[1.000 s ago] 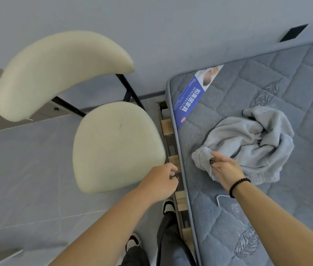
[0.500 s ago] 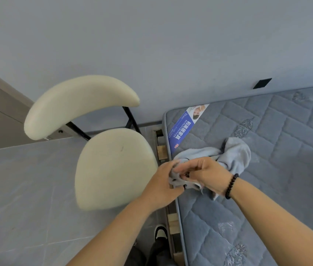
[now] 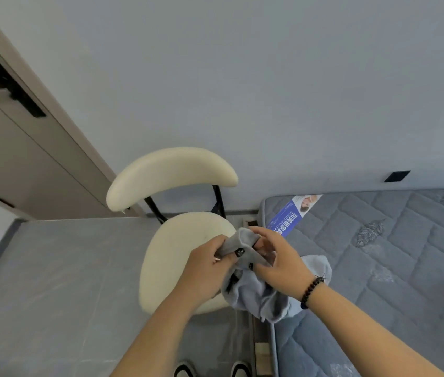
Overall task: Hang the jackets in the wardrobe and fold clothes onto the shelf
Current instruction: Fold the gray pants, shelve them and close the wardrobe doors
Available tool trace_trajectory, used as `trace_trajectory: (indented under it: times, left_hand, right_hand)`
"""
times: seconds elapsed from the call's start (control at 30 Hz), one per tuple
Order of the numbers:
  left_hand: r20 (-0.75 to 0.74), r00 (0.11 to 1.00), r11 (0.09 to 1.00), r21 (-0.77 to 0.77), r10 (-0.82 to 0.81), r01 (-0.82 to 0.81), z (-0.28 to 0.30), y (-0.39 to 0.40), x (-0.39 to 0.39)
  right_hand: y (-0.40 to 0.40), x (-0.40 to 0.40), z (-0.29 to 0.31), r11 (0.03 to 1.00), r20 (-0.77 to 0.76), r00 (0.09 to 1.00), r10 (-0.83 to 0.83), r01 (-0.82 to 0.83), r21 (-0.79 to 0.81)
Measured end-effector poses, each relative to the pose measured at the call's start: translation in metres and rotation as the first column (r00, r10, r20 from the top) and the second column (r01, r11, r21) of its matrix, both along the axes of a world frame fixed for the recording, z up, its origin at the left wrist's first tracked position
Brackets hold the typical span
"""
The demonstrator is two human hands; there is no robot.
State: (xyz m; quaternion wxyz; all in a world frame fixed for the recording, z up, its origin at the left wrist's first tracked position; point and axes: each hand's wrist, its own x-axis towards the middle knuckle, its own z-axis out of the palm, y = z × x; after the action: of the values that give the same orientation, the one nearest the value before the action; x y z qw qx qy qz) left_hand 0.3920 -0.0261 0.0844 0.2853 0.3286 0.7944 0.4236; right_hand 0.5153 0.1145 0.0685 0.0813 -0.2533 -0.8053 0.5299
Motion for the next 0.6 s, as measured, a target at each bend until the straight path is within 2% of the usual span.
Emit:
trace_trajectory:
  times: [0.13, 0.23, 0.3, 0.37, 0.47, 0.6]
  left_hand:
    - [-0.001, 0.993, 0.986, 0.118, 0.115, -0.114, 0.042, -0.032, -0.012]
    - [-0.017, 0.963, 0.943, 0.204, 0.271, -0.262, 0.07, -0.064, -0.026]
    - [-0.021, 0.943, 0.91, 0.267, 0.333, -0.316, 0.089, -0.09, -0.036]
    - [-0.094, 0.929, 0.891, 0.333, 0.358, -0.31, 0.109, -0.118, -0.048]
    - [-0.277, 0.886, 0.9, 0.342, 0.371, -0.27, 0.127, -0.159, -0.067]
    - [-0.365, 0.844, 0.902, 0.329, 0.394, -0.278, 0.14, -0.218, -0.094]
  right_hand:
    - [-0.025, -0.028, -0.006, 0.971, -0.018, 0.999, -0.049, 0.052, 0.231]
    - [-0.039, -0.048, -0.008, 0.937, 0.09, 0.996, -0.008, -0.024, 0.35]
    - [-0.05, -0.061, -0.004, 0.956, 0.153, 0.984, 0.094, -0.132, 0.263]
    - [-0.065, -0.077, 0.003, 0.966, 0.168, 0.969, 0.18, -0.206, 0.157]
    - [-0.09, -0.105, 0.017, 0.97, 0.097, 0.975, 0.201, -0.212, 0.118]
    - [-0.126, -0.143, 0.047, 0.967, -0.013, 0.974, 0.224, -0.221, 0.127]
